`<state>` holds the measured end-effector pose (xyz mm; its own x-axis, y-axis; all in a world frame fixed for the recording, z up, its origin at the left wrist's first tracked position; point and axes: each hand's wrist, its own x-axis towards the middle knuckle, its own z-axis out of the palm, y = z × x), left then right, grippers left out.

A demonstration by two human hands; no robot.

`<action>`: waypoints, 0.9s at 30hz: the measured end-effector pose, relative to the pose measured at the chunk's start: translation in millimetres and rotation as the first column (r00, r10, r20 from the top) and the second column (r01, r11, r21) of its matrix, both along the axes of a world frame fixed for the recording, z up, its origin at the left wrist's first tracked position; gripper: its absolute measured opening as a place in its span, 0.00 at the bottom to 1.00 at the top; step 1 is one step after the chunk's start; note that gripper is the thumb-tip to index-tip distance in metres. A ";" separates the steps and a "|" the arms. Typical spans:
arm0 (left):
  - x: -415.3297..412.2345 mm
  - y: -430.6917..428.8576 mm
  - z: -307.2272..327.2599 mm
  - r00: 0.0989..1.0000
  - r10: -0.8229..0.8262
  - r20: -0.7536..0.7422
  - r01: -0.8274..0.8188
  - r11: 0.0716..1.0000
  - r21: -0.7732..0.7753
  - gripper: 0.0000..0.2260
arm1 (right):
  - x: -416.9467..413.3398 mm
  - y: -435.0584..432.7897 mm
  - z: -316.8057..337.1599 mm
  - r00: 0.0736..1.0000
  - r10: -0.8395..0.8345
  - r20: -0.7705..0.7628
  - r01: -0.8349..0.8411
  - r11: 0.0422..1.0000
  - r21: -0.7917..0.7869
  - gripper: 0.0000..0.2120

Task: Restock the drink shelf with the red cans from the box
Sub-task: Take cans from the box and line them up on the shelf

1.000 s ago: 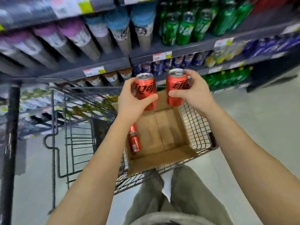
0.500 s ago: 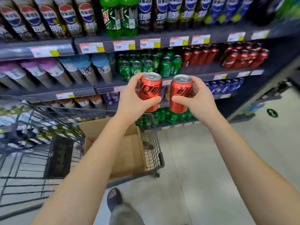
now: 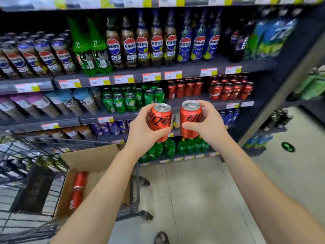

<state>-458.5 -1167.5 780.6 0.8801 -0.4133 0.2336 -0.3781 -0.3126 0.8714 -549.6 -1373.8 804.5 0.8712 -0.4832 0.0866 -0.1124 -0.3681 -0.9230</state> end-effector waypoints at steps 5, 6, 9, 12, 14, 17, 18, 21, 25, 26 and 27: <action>28.0 -46.4 -14.2 1.000 0.006 -0.005 -0.006 1.000 -0.013 0.35 | 31.5 -43.1 -13.1 0.999 -0.033 0.000 0.033 0.999 0.008 0.36; 35.1 -55.0 -17.9 1.000 0.008 -0.014 -0.008 1.000 -0.017 0.35 | 39.0 -50.9 -15.6 0.999 -0.040 -0.008 0.040 0.999 0.002 0.37; 57.0 -77.6 -29.9 0.999 0.035 -0.040 -0.036 0.999 -0.029 0.34 | 63.5 -75.4 -26.2 0.999 -0.035 -0.034 0.034 0.999 -0.006 0.36; 76.0 -94.8 -40.3 0.998 0.052 -0.045 -0.053 0.998 -0.018 0.34 | 89.4 -97.4 -41.4 0.998 -0.040 -0.053 0.040 0.999 0.008 0.35; 85.0 -102.9 -47.7 0.996 0.065 -0.066 -0.066 0.998 -0.006 0.34 | 105.2 -108.2 -53.8 0.997 -0.052 -0.060 0.053 0.998 0.016 0.35; 98.3 -115.8 -58.7 0.991 0.105 -0.086 -0.104 0.994 0.019 0.33 | 130.8 -122.7 -70.7 0.996 -0.046 -0.072 0.045 0.999 -0.004 0.36; 103.0 -120.9 -61.8 0.990 0.110 -0.091 -0.108 0.994 0.026 0.34 | 140.2 -127.5 -76.7 0.996 -0.032 -0.078 0.032 0.999 -0.001 0.36; 117.8 -136.7 -73.9 0.986 0.140 -0.089 -0.135 0.989 0.054 0.34 | 168.5 -142.9 -96.8 0.997 0.020 -0.080 -0.020 1.000 0.000 0.36; 137.0 -159.2 -93.1 0.974 0.202 -0.098 -0.196 0.978 0.069 0.34 | 206.0 -163.2 -121.8 0.992 0.096 -0.086 -0.096 0.995 0.007 0.36; 142.7 -163.9 -100.6 0.972 0.211 -0.105 -0.204 0.976 0.072 0.34 | 215.2 -168.7 -129.2 0.990 0.111 -0.086 -0.111 0.994 0.006 0.35; 150.1 -168.6 -108.8 0.971 0.218 -0.104 -0.211 0.975 0.070 0.35 | 225.7 -174.2 -136.1 0.989 0.125 -0.075 -0.126 0.992 -0.004 0.35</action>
